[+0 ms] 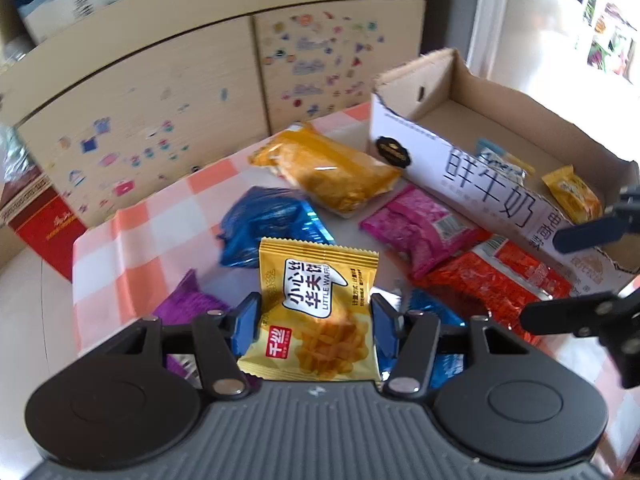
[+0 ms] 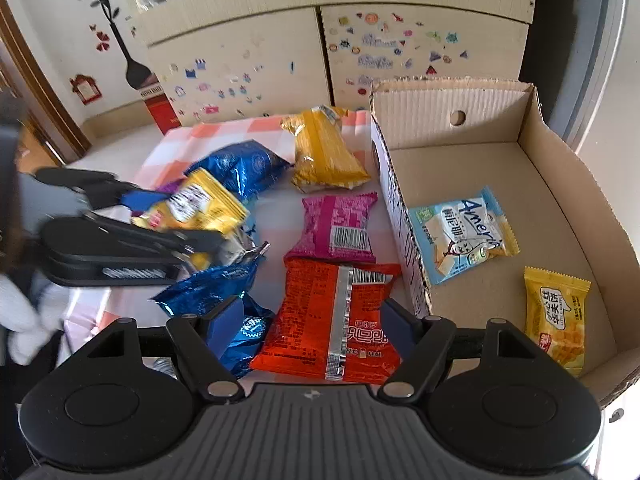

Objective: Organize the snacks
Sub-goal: 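Grasp another yellow waffle packet with left tool while right tool approaches red packet, then close right tool on the red packet while left tool holds waffle packet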

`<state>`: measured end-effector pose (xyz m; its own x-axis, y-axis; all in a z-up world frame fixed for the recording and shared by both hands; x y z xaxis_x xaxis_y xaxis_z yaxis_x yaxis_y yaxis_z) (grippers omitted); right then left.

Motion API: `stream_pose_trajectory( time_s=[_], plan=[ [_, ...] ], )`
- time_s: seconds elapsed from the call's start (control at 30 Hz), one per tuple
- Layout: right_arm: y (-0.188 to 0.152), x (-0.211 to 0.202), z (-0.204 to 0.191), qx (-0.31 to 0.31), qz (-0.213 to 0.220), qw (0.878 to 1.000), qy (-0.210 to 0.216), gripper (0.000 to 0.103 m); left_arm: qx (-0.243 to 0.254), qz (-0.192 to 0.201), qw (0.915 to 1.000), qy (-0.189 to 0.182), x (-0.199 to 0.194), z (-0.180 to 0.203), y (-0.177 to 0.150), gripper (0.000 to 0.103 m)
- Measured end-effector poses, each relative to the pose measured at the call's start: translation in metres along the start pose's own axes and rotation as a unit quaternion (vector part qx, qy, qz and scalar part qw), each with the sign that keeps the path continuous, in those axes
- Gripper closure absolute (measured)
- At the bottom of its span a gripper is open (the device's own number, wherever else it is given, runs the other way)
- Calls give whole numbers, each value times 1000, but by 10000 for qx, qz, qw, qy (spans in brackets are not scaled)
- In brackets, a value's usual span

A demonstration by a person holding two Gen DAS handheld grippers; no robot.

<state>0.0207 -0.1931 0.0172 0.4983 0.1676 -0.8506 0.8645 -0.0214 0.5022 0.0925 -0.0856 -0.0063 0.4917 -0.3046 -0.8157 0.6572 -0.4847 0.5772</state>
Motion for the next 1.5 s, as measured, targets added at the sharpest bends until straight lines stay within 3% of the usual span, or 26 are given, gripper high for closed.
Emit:
stream_pose_trajectory(
  time_s=[0.43,0.77,0.97,1.3,1.5],
  plan=[
    [-6,36,-4,131,-218,9975,-654,21,-308,38,9995,-69,-15,-24,-9,46],
    [-12,29,-27,-289,-399,9986,168,22,-339,-2,9994,-121,-19,-29,-16,46],
    [-8,31,-10,144,-363,9991,-158,17,-371,-52,9993,-75,-19,-31,-19,46],
    [-11,52,-20,-231,-441,9963,-694,12,-237,-126,9996,-76,-17,-24,-23,46],
    [-14,55,-29,-628,-479,9942,-732,25,-103,-137,9998,30,-14,-19,-24,46]
  ],
)
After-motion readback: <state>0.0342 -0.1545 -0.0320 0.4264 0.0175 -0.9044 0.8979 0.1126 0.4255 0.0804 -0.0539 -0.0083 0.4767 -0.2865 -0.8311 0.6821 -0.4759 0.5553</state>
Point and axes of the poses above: each gripper's, at about its wrist camera, not at the fingertips, and x roughly the way its jaws point, z to its right, y to its top, the point moved 6 cm from there along x, roughly the way its jaws point
